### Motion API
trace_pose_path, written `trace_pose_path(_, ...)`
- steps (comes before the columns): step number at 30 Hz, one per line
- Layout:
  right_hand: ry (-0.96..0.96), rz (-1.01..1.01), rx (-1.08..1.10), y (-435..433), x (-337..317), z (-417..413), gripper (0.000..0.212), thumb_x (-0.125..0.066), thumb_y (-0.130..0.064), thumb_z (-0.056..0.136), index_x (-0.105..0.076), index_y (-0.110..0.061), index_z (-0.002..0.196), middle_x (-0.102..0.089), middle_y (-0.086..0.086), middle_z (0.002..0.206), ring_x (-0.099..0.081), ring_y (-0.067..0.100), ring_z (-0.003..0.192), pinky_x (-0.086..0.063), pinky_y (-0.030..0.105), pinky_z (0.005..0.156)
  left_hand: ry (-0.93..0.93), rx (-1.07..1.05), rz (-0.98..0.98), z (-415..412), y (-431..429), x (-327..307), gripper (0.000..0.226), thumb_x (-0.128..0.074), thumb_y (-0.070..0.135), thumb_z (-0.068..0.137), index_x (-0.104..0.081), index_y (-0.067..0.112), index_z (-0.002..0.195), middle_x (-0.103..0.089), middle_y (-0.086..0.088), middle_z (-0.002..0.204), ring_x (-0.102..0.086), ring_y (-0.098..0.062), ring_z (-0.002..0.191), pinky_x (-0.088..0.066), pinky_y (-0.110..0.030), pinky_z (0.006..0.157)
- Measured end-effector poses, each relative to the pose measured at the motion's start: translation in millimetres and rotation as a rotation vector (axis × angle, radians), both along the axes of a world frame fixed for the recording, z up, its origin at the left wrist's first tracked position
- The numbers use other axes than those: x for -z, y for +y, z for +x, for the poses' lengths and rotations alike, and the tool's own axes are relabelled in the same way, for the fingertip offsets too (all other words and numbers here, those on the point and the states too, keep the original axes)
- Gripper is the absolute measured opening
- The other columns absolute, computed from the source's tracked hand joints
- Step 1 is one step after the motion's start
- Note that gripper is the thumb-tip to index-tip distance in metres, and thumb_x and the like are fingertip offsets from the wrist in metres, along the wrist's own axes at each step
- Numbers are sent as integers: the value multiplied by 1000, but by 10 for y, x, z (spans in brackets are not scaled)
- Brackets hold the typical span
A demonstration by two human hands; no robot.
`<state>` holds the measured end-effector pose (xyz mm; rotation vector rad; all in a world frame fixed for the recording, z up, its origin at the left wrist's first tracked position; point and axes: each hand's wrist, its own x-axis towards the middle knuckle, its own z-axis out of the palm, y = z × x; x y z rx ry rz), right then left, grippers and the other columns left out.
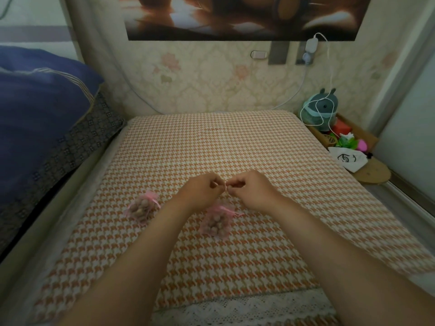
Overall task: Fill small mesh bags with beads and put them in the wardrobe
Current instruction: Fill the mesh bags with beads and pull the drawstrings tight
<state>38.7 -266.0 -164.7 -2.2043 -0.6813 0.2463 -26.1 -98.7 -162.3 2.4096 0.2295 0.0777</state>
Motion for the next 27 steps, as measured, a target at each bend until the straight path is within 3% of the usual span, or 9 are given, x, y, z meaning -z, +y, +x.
trace_pose_path(4,29,-67,-56,-7,13,-99,17,-71,-23,95,-78,-21,110,-68,-15,79,-59,-11,47,-40,6,45,160,117,57,-141,32,-38,15,-56,42,94,-68,36,89,-68,10,92,-63,-12,88,-47,-29,71)
trace_pose_path(7,51,-65,-43,-33,-14,-155,18,-71,-23,95,-77,-19,111,-65,-15,84,-59,-12,47,-40,4,46,171,141,35,-226,81,-84,12,-63,36,91,-71,26,89,-70,7,90,-65,-13,86,-51,-29,76)
trace_pose_path(9,116,-36,-59,-57,-69,-190,18,-70,-21,96,-76,-17,113,-69,-11,90,-62,-2,44,-44,9,46,133,152,36,-281,113,-118,8,-66,30,90,-72,25,87,-71,7,89,-65,-11,84,-51,-27,75)
trace_pose_path(11,157,-6,-103,-77,-155,-231,17,-67,-20,97,-74,-19,113,-74,-7,95,-65,8,46,-48,17,48,80,169,-10,-339,130,-153,7,-66,29,90,-70,28,84,-69,10,85,-62,-7,78,-50,-25,72)
trace_pose_path(15,143,65,-165,-106,-331,-281,14,-65,-22,98,-72,-33,103,-78,-11,96,-67,14,51,-56,24,61,-30,178,-47,-437,112,-205,15,-65,35,92,-65,35,77,-62,13,72,-54,-6,65,-45,-26,64)
trace_pose_path(20,122,66,-209,-144,-449,-316,17,-62,-16,99,-71,-28,108,-78,-9,87,-70,15,57,-49,16,52,-129,106,-31,-470,70,-293,15,-68,36,89,-70,32,75,-67,8,72,-61,-11,66,-51,-32,63)
trace_pose_path(23,103,93,-210,-149,-492,-335,18,-64,-14,98,-70,-31,103,-77,-7,84,-75,15,68,-52,21,51,-108,68,-39,-476,51,-343,24,-66,39,88,-74,26,69,-65,4,59,-51,-8,51,-43,-27,51)
trace_pose_path(27,49,6,-240,-149,-512,-353,17,-63,-20,98,-66,-36,100,-77,-4,79,-75,12,66,-52,21,51,-72,3,-15,-471,19,-385,21,-68,38,84,-78,25,70,-65,0,55,-47,-7,45,-39,-26,47)
